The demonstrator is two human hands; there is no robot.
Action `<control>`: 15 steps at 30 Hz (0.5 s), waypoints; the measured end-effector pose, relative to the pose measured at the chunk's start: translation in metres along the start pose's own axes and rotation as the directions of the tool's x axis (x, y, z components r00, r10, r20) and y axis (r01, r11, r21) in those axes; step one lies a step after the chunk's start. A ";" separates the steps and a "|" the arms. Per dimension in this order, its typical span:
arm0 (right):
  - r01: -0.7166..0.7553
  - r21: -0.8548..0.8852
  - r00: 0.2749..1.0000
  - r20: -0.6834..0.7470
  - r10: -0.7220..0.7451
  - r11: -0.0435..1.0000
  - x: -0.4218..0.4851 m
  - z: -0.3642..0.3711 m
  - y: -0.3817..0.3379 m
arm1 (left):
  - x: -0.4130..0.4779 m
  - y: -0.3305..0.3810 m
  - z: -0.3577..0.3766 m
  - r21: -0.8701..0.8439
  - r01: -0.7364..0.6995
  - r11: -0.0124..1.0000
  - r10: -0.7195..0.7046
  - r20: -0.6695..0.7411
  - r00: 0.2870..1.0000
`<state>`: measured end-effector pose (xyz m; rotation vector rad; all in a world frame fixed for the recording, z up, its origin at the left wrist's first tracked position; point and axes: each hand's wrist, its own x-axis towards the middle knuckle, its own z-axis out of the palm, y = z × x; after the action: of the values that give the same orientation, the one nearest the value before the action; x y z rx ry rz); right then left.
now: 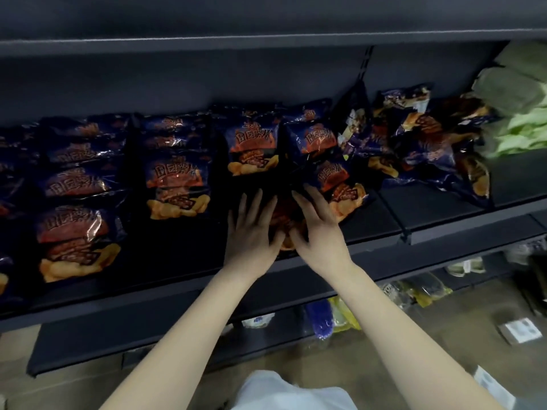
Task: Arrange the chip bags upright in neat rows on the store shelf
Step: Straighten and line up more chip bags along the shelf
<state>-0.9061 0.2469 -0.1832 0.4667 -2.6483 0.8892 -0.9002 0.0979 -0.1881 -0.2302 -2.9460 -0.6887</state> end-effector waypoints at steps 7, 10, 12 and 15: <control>0.127 -0.057 0.986 0.113 -0.120 0.990 -0.006 0.021 0.024 | -0.004 -0.003 0.013 0.072 0.036 0.997 -0.036 -0.009 0.999; 0.124 -0.039 0.989 0.088 -0.120 0.992 -0.006 0.024 0.026 | -0.003 -0.002 0.012 0.032 0.041 0.999 -0.040 -0.013 0.999; 0.115 -0.021 0.989 0.097 -0.112 0.993 -0.004 0.025 0.026 | -0.001 -0.001 0.012 -0.009 0.041 0.999 -0.041 -0.006 0.999; 0.111 -0.023 0.988 0.108 -0.108 0.994 -0.004 0.026 0.027 | -0.001 -0.001 0.013 -0.049 0.047 0.998 -0.048 -0.013 0.999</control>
<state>-0.9180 0.2518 -0.2181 0.6635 -2.6964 0.8131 -0.9007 0.1025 -0.2007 -0.1590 -2.9329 -0.7651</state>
